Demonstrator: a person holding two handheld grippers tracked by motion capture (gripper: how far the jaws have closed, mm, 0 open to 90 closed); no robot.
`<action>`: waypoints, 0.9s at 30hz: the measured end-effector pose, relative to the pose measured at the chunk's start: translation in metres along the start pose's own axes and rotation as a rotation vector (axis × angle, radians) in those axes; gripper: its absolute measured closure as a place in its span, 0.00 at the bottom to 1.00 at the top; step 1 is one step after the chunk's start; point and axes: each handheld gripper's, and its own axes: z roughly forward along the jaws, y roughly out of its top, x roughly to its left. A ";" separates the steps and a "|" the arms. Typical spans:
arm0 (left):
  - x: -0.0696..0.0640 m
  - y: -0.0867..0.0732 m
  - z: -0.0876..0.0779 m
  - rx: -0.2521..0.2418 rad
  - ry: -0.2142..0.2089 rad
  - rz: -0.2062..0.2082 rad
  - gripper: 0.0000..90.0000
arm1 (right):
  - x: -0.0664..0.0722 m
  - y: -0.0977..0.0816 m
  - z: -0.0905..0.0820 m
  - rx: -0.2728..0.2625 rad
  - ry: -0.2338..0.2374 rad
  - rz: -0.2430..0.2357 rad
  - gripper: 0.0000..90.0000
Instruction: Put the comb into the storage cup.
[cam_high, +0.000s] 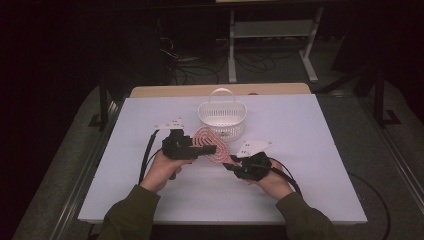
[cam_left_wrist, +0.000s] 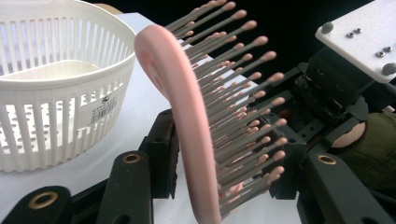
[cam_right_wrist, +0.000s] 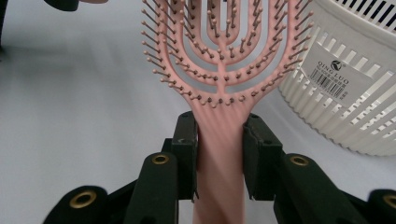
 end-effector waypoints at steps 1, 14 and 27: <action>0.000 0.000 0.000 0.000 -0.002 -0.002 0.61 | 0.000 0.000 0.000 0.001 0.001 -0.001 0.76; -0.001 0.001 0.001 -0.005 -0.034 -0.016 0.70 | -0.001 0.000 0.000 0.003 -0.002 0.006 0.77; -0.004 0.002 0.000 -0.020 -0.043 -0.012 0.72 | -0.001 0.000 0.000 -0.003 0.000 0.007 0.77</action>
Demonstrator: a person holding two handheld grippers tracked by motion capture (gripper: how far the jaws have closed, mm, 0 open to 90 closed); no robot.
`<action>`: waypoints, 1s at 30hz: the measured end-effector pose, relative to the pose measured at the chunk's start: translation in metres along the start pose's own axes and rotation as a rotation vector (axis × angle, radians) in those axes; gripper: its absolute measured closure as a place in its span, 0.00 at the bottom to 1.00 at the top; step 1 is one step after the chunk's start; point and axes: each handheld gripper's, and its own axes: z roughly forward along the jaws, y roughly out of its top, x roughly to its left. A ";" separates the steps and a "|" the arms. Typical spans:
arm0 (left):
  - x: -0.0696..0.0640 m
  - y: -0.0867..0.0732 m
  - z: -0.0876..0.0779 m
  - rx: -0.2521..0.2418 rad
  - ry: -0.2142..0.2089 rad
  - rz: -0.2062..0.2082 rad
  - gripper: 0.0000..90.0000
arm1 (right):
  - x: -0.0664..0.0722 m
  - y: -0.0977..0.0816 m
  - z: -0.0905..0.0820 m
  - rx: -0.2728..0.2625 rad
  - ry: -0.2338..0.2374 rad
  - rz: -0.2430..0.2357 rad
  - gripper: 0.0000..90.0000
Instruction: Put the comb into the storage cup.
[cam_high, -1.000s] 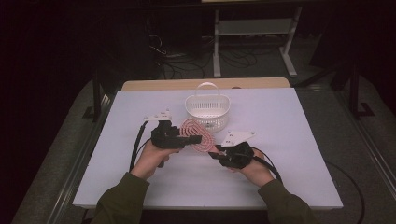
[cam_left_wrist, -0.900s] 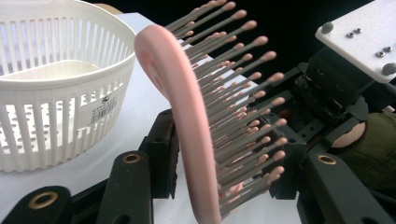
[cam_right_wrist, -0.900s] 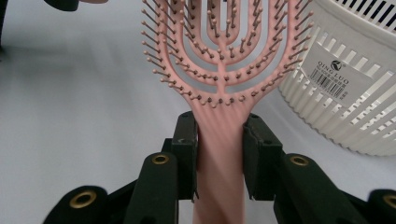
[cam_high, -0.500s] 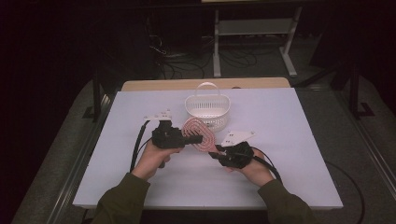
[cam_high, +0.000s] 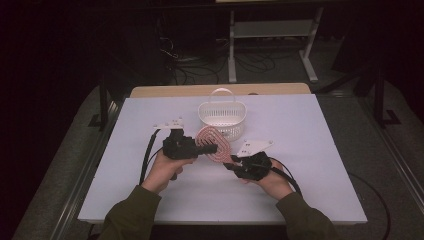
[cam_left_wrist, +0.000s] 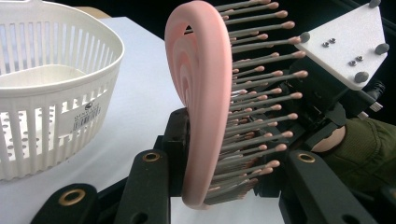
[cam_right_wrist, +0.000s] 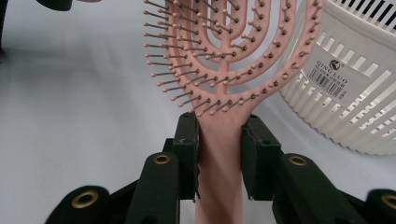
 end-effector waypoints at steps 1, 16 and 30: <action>0.000 0.000 0.000 0.000 0.000 0.000 0.72 | 0.000 0.000 0.000 -0.001 0.000 -0.001 0.77; -0.002 0.002 -0.004 -0.032 0.027 0.012 0.72 | -0.006 0.000 -0.004 -0.055 0.019 0.074 0.51; 0.000 0.004 -0.013 -0.056 0.049 0.006 0.72 | -0.014 -0.003 -0.003 -0.001 -0.007 0.147 0.14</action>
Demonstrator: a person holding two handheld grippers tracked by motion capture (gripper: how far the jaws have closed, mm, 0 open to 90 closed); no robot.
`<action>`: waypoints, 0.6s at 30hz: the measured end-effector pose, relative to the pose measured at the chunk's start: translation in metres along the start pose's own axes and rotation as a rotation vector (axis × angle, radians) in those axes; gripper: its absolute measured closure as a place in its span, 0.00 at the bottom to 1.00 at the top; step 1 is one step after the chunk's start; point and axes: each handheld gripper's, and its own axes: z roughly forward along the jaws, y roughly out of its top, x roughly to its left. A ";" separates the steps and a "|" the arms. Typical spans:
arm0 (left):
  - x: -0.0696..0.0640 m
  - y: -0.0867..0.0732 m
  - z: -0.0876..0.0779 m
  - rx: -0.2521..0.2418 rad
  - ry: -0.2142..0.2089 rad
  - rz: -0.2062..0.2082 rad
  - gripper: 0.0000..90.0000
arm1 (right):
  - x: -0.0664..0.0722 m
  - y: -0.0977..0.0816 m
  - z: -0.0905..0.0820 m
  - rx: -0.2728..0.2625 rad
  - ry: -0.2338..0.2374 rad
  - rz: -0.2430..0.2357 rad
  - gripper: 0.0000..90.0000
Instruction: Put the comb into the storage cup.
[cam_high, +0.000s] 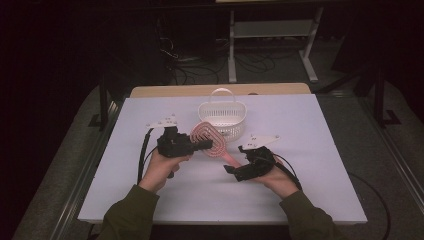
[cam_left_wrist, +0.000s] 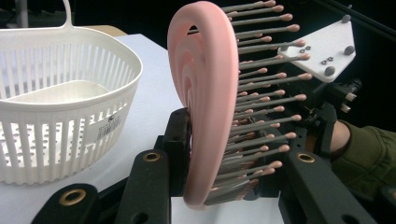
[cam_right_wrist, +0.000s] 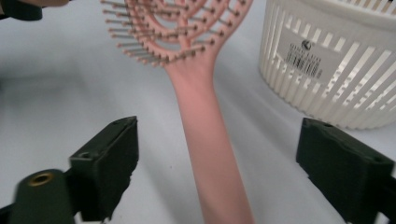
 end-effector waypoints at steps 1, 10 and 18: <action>0.000 0.000 0.000 0.000 0.000 0.000 0.72 | 0.000 0.000 0.000 0.006 0.004 0.009 0.11; 0.001 0.001 -0.003 -0.004 0.007 0.000 0.72 | -0.004 -0.007 0.000 0.020 -0.022 0.026 0.00; 0.002 0.001 -0.007 -0.011 0.012 -0.001 0.72 | -0.012 -0.019 -0.013 -0.006 -0.048 0.054 0.00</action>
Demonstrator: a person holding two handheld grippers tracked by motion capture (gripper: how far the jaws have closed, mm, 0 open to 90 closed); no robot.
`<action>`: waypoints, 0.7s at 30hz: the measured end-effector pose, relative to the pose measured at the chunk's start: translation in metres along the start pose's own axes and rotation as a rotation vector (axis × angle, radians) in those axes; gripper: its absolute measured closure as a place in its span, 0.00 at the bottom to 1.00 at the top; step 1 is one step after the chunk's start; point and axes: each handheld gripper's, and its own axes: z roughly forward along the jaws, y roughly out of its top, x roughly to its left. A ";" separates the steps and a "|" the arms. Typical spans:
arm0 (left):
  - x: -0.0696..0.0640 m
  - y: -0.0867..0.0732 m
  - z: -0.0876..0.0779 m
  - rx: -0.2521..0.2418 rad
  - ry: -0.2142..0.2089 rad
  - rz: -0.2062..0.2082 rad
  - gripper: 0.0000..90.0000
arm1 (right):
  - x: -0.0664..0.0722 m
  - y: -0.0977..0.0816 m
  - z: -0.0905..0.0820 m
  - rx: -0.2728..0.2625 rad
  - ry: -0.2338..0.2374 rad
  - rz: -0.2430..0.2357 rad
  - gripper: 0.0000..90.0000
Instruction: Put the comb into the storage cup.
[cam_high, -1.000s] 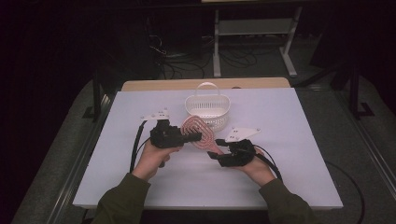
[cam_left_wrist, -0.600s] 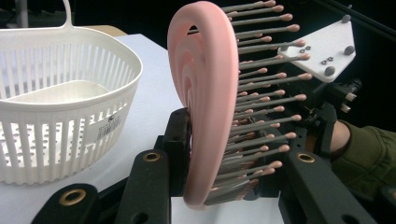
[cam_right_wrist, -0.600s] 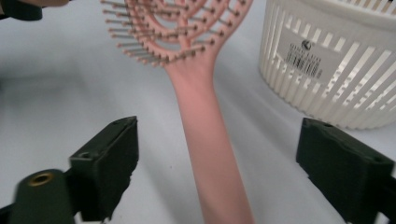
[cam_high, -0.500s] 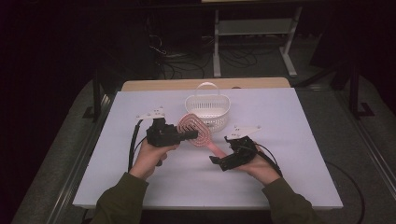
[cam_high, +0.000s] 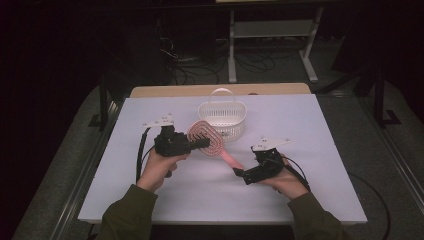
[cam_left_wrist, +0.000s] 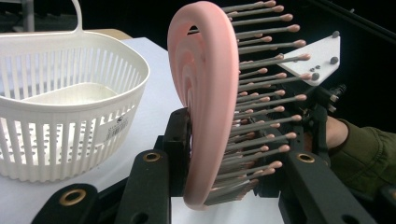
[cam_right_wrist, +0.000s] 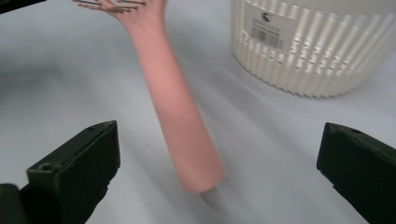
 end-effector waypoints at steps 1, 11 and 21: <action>0.000 0.000 0.000 -0.002 0.001 -0.001 0.72 | -0.002 -0.001 -0.002 0.002 -0.009 0.007 0.00; 0.001 0.001 -0.005 -0.017 0.003 -0.006 0.72 | -0.005 -0.018 -0.015 0.004 -0.040 0.023 0.00; 0.001 0.003 -0.008 -0.026 0.006 -0.005 0.72 | -0.005 -0.041 -0.027 0.024 -0.067 0.021 0.00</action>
